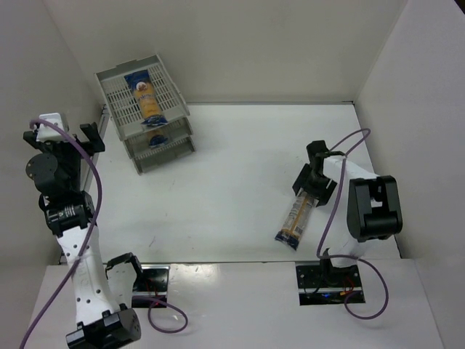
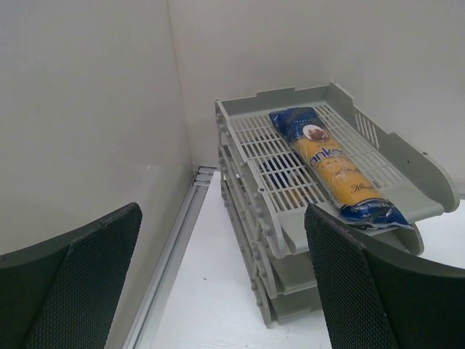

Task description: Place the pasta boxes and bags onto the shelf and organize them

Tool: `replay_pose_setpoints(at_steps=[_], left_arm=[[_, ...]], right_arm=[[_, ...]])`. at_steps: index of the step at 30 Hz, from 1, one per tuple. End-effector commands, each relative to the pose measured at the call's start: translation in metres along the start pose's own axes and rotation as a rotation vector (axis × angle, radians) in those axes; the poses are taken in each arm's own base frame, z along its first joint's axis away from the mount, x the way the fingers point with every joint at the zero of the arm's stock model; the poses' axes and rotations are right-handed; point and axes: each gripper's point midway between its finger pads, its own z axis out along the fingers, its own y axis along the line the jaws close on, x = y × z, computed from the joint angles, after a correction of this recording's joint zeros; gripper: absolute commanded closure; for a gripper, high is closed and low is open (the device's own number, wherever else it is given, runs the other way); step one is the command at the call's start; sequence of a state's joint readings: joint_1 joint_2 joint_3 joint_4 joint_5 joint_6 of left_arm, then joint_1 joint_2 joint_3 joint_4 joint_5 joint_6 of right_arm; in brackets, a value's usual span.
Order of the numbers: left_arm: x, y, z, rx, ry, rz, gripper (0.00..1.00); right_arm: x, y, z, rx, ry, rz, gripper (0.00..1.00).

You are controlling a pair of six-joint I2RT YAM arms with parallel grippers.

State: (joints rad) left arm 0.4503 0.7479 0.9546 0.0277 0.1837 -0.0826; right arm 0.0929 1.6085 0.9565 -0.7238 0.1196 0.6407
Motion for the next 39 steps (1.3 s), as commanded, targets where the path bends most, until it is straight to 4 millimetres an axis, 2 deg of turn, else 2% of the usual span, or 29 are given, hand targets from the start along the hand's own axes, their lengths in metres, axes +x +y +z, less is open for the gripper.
replay_pose_setpoints(at_steps=[1,3,5,6,9,10,11,12,13,14,16,17,18,19,20,21,22,23,24,25,26,27,28,29,33,35,37,38,39], left_arm=[[-0.031,-0.004,0.006,0.038,-0.071,0.031,0.0],[-0.026,-0.003,0.01,0.038,-0.057,0.038,0.0],[-0.029,0.003,0.013,0.012,-0.063,0.039,0.0],[-0.025,0.003,0.015,0.012,-0.052,0.036,0.0],[-0.023,0.008,0.016,-0.006,-0.052,0.038,0.0],[-0.02,0.008,0.016,-0.006,-0.05,0.038,0.0],[-0.023,0.008,0.014,-0.006,-0.059,0.04,0.0],[-0.021,0.009,0.012,-0.015,-0.058,0.039,0.0],[-0.018,0.008,0.01,-0.015,-0.055,0.038,0.0],[-0.023,0.007,0.006,-0.015,-0.07,0.042,0.0],[-0.017,0.009,0.003,-0.026,-0.057,0.038,0.0],[-0.017,0.01,0.0,-0.036,-0.061,0.05,0.0],[-0.021,0.009,-0.002,-0.036,-0.071,0.052,0.0],[-0.021,0.012,-0.002,-0.047,-0.071,0.062,0.0],[-0.022,0.011,-0.005,-0.047,-0.073,0.063,0.0],[-0.026,0.01,-0.008,-0.047,-0.084,0.065,0.0],[-0.026,0.011,-0.008,-0.048,-0.084,0.076,0.0],[-0.03,0.011,-0.012,-0.057,-0.096,0.078,0.0],[-0.029,0.011,-0.014,-0.057,-0.098,0.078,0.0],[-0.029,0.011,-0.014,-0.057,-0.098,0.078,0.0],[-0.029,0.011,-0.014,-0.057,-0.098,0.087,0.0],[-0.031,0.011,-0.014,-0.058,-0.106,0.089,0.0],[-0.026,0.012,-0.013,-0.057,-0.096,0.087,0.0],[-0.025,0.012,-0.012,-0.058,-0.1,0.088,0.0],[-0.025,0.011,-0.011,-0.057,-0.111,0.08,0.0],[-0.025,0.011,-0.011,-0.057,-0.111,0.08,0.0],[-0.028,0.013,-0.014,-0.069,-0.12,0.091,0.0],[-0.028,0.015,-0.014,-0.081,-0.12,0.091,0.0],[-0.028,0.017,-0.014,-0.09,-0.12,0.09,0.0]], right_arm=[[-0.001,-0.007,0.011,0.039,0.025,-0.006,0.15],[0.003,-0.013,0.024,0.065,0.035,-0.043,0.24],[0.011,0.004,0.029,0.001,0.071,-0.081,0.34],[0.014,0.017,0.032,-0.024,0.067,-0.153,0.48],[-0.004,0.058,0.029,-0.102,0.019,-0.228,0.9],[-0.013,0.089,0.018,-0.156,-0.034,-0.308,1.0],[-0.019,0.109,0.015,-0.186,-0.078,-0.35,1.0],[-0.018,0.124,0.02,-0.198,-0.084,-0.392,1.0],[-0.019,0.155,0.01,-0.248,-0.126,-0.443,1.0],[-0.018,0.17,0.01,-0.278,-0.137,-0.477,0.99],[-0.01,0.21,0.006,-0.376,-0.135,-0.528,0.78],[0.002,0.229,0.0,-0.414,-0.143,-0.584,0.41],[0.008,0.239,-0.008,-0.449,-0.142,-0.62,0.22],[0.012,0.244,-0.008,-0.449,-0.15,-0.645,0.11],[0.014,0.245,-0.008,-0.441,-0.161,-0.664,0.03],[0.012,0.241,-0.01,-0.428,-0.176,-0.675,0.01],[0.018,0.223,0.003,-0.374,-0.163,-0.675,0.01],[0.02,0.213,0.002,-0.352,-0.161,-0.675,0.01],[0.031,0.195,0.012,-0.321,-0.127,-0.691,0.01],[0.042,0.192,0.012,-0.334,-0.102,-0.706,0.01],[0.043,0.191,0.007,-0.352,-0.109,-0.72,0.01],[0.063,0.19,0.007,-0.353,-0.097,-0.795,0.01],[0.069,0.193,0.007,-0.357,-0.108,-0.825,0.01],[0.07,0.2,0.006,-0.358,-0.141,-0.836,0.01],[0.071,0.214,0.023,-0.325,-0.181,-0.907,0.06],[0.071,0.21,0.034,-0.279,-0.182,-0.95,0.12],[0.076,0.204,0.048,-0.253,-0.155,-0.97,0.24],[0.079,0.199,0.051,-0.243,-0.144,-0.973,0.53],[0.085,0.188,0.057,-0.231,-0.115,-0.98,0.72]])
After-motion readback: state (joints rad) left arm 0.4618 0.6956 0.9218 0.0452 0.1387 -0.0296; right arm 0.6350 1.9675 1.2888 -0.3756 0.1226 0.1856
